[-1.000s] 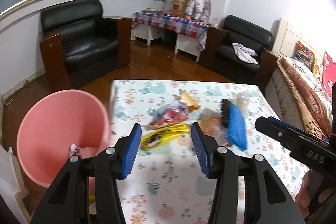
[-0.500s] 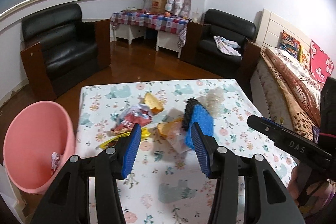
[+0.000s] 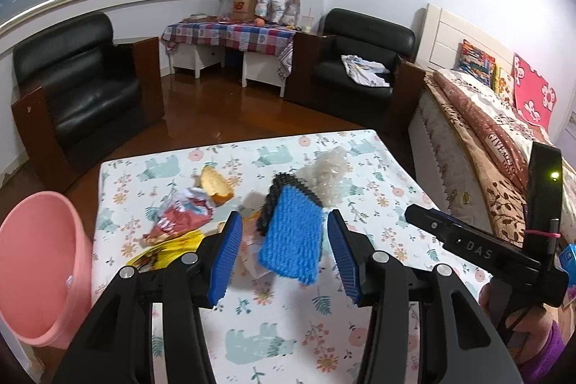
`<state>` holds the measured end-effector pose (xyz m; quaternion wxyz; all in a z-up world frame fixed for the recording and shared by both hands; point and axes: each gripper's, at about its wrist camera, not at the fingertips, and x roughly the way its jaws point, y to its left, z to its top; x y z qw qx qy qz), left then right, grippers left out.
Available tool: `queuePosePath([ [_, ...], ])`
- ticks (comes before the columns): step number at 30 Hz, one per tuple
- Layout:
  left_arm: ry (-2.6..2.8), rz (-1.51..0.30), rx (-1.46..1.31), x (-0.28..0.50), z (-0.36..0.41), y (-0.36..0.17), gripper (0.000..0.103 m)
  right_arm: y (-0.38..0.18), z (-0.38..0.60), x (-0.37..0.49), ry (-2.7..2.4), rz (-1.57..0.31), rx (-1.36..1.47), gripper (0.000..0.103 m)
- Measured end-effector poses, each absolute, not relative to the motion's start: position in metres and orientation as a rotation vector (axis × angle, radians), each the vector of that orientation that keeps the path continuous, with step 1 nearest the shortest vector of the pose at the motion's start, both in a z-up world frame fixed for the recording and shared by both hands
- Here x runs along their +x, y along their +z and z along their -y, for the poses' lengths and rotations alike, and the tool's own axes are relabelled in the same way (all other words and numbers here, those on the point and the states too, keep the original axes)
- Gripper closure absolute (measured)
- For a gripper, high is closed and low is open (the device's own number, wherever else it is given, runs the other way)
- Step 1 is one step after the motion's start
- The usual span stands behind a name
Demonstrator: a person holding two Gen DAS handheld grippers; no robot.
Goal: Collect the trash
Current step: 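Grasp the blue sponge with the left tool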
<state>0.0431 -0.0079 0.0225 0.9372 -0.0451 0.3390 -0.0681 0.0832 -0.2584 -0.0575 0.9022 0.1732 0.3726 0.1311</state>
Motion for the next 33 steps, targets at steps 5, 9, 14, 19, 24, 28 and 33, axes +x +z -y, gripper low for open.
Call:
queuePosePath([
  [5,-0.169,-0.699,-0.064,0.049,0.022,0.020,0.054,-0.065,0.267,0.091,0.257,-0.779,0.384,0.054],
  [9,-0.166,-0.710,-0.041,0.057,0.028,0.013,0.054,-0.069,0.270,0.097,0.262,-0.782,0.405,0.054],
  [14,-0.108,-0.740,0.013,0.072,0.031,-0.005,0.054,-0.073,0.268,0.102,0.274,-0.784,0.413,0.054],
  [19,-0.100,-0.776,0.058,0.077,0.035,-0.022,0.060,-0.079,0.269,0.106,0.274,-0.794,0.422,0.054],
  [24,-0.105,-0.793,0.098,0.077,0.041,-0.032,0.080,-0.082,0.269,0.113,0.287,-0.792,0.456,0.054],
  [28,-0.098,-0.808,0.107,0.077,0.039,-0.039,0.093,-0.084,0.262,0.122,0.312,-0.785,0.488,0.054],
  [33,-0.113,-0.776,0.072,0.068,0.030,-0.031,0.098,-0.088,0.241,0.141,0.332,-0.795,0.473,0.054],
])
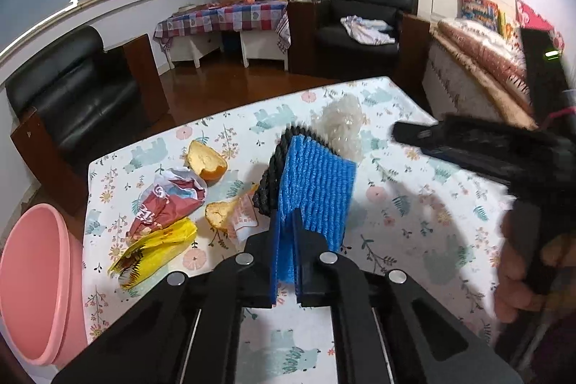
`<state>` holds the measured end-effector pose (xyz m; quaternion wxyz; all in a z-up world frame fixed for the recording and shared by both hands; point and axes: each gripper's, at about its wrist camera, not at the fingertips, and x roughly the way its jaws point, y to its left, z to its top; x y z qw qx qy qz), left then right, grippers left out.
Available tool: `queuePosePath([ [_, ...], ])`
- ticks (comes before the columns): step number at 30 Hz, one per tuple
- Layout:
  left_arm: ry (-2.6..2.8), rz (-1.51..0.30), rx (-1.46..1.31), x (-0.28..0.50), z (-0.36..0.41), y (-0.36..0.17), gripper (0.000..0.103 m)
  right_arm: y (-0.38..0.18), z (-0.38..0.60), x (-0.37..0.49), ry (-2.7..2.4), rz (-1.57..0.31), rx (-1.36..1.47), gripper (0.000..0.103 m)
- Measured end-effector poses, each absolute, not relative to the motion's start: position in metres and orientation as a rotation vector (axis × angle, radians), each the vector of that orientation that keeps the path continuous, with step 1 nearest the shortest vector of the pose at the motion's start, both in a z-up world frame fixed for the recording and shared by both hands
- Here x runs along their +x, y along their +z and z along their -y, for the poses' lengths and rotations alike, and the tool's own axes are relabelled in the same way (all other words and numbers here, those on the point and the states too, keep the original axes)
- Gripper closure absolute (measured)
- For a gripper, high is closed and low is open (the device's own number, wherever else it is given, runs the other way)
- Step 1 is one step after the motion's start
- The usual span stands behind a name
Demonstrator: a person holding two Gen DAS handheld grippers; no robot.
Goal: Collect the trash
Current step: 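Grasp the blue sponge with the left tool, then grasp the clear bubble wrap with the right tool, then lift the bubble wrap in the right tool while the left tool carries the sponge to the bucket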
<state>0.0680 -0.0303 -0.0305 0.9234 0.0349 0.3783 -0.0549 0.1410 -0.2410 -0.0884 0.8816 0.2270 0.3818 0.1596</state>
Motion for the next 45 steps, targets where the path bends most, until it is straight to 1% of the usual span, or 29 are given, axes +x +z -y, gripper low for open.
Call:
queuePosePath([
  [5,-0.134,-0.728,0.009,0.052,0.014,-0.016,0.098,-0.097,0.219,0.159,0.319,-0.807,0.432,0.054],
  [13,-0.125,-0.732,-0.041,0.046,-0.003,-0.014,0.098,-0.108,0.195,0.174,0.288,-0.820,0.359,0.055],
  [16,-0.126,-0.736,-0.050,0.047,-0.005,-0.016,0.098,-0.113,0.190,0.177,0.271,-0.846,0.333,0.073],
  [17,-0.126,-0.736,-0.052,0.047,-0.005,-0.016,0.098,-0.115,0.191,0.178,0.269,-0.854,0.337,0.077],
  [20,-0.125,-0.730,-0.060,0.046,-0.006,-0.015,0.098,-0.115,0.197,0.177,0.271,-0.855,0.355,0.083],
  [22,-0.121,-0.723,-0.065,0.045,-0.008,-0.013,0.098,-0.113,0.200,0.174,0.269,-0.848,0.359,0.085],
  [36,-0.088,-0.661,-0.101,0.021,-0.015,0.010,0.098,-0.072,0.229,0.121,0.288,-0.731,0.408,0.085],
  [45,-0.044,-0.612,-0.135,-0.001,-0.036,0.025,0.098,-0.045,0.217,0.088,0.358,-0.675,0.381,0.085],
])
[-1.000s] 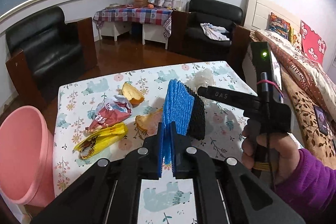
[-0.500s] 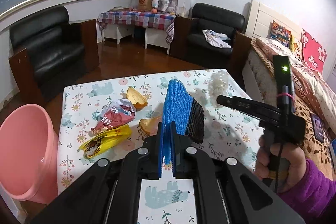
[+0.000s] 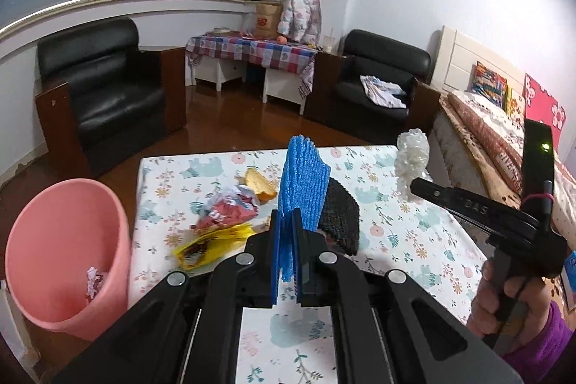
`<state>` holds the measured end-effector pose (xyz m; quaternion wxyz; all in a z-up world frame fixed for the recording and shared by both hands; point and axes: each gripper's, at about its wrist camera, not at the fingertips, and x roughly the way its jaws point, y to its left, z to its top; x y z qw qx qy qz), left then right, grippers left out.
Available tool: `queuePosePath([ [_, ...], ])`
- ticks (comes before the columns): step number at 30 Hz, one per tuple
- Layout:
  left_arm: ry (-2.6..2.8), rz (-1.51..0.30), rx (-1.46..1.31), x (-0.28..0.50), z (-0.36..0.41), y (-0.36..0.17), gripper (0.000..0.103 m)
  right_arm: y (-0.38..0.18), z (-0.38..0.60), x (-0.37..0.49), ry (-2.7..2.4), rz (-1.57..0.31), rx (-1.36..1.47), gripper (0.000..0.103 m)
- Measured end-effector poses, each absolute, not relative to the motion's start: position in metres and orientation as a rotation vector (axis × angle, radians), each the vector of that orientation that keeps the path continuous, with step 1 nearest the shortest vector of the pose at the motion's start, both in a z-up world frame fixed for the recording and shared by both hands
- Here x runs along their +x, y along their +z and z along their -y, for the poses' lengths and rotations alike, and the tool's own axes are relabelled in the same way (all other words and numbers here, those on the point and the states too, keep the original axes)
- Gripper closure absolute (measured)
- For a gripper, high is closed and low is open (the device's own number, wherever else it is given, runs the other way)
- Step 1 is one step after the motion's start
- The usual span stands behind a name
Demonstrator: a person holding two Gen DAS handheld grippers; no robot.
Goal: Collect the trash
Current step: 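Lift the bubble wrap in the right tool while the left tool carries the sponge to the bucket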
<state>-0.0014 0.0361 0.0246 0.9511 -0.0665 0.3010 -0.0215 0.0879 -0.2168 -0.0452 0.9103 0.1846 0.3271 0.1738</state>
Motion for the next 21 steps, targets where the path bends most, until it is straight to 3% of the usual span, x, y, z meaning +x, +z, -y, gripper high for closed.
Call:
queuePosePath([
  [21,0.193,-0.532,-0.250,-0.059,-0.143,0.031,0.098,-0.009,0.075,0.038,0.608,-0.677,0.157,0.085],
])
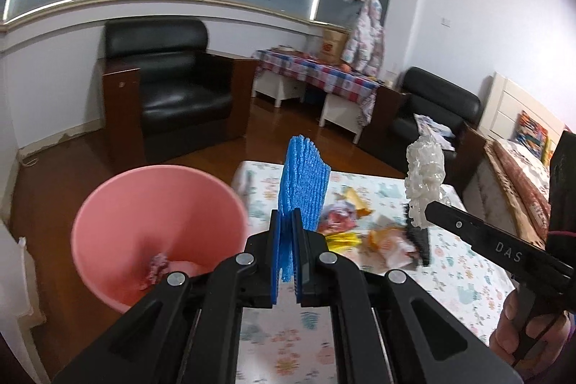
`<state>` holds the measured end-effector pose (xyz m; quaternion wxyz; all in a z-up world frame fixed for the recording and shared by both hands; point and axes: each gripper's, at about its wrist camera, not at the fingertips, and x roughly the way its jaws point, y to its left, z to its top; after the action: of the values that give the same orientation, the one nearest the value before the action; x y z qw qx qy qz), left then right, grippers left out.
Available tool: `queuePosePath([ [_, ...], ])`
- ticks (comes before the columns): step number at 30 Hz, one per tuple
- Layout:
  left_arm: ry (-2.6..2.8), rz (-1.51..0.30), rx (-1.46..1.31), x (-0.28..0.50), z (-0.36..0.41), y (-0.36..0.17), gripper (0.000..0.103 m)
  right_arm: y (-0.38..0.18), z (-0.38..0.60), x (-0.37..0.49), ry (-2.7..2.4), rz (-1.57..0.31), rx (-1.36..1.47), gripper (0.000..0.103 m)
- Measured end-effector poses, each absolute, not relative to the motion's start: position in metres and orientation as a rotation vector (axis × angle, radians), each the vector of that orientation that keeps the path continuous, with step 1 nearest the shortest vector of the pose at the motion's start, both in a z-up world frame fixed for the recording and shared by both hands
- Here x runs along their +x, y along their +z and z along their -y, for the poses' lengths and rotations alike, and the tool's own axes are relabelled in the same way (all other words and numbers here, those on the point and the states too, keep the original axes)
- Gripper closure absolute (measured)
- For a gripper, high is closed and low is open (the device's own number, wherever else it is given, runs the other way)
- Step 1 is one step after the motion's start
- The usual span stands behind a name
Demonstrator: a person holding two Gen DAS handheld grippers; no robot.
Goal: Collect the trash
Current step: 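Lift the bubble wrap in the right tool while the left tool carries the sponge to the bucket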
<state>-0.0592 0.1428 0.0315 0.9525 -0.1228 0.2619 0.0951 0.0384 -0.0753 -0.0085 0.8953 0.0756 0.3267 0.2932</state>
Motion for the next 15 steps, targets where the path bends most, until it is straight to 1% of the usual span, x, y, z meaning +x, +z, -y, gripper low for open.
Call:
queuePosePath([
  [15,0.351,-0.533,-0.350,-0.090,-0.222,0.011,0.098,-0.009,-0.036,0.022,0.775,-0.731,-0.020,0.085],
])
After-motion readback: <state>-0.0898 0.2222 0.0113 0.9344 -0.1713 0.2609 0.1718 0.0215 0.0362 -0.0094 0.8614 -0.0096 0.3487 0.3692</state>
